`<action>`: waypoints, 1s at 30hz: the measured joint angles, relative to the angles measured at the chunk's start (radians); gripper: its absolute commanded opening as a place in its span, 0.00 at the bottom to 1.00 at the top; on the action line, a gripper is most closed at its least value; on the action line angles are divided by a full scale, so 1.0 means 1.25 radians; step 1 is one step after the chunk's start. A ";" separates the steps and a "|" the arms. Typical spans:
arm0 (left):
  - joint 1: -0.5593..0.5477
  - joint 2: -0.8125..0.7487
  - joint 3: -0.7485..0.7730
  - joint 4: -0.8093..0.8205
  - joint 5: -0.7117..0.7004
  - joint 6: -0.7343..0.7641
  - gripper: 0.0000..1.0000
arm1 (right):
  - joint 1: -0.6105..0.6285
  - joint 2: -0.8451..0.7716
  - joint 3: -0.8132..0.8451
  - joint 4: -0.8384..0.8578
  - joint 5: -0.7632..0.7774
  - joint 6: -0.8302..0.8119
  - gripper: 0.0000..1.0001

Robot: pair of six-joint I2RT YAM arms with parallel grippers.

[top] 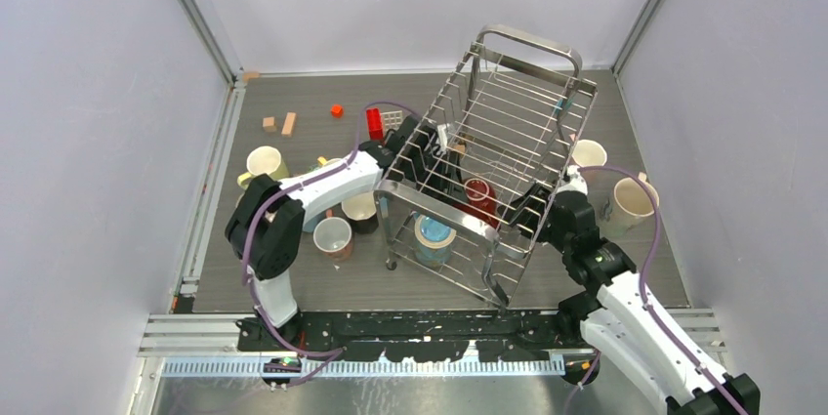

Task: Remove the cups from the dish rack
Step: Move the cup to the dish rack.

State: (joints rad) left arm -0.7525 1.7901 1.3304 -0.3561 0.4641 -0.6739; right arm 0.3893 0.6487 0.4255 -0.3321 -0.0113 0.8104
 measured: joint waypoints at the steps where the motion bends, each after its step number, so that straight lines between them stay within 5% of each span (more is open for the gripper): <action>1: 0.000 0.005 0.007 -0.002 0.001 0.000 0.49 | 0.000 -0.014 -0.003 0.006 0.009 -0.001 0.55; 15: 0.015 0.078 0.130 -0.002 0.013 0.000 0.44 | 0.000 -0.044 -0.110 0.124 0.026 -0.017 0.55; 30: 0.004 0.099 0.136 0.037 0.055 -0.029 0.42 | 0.000 -0.072 -0.134 0.136 0.034 -0.030 0.56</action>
State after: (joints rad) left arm -0.7471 1.9141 1.4998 -0.3096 0.5331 -0.7101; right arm 0.3897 0.5583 0.2577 -0.1623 0.0319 0.7727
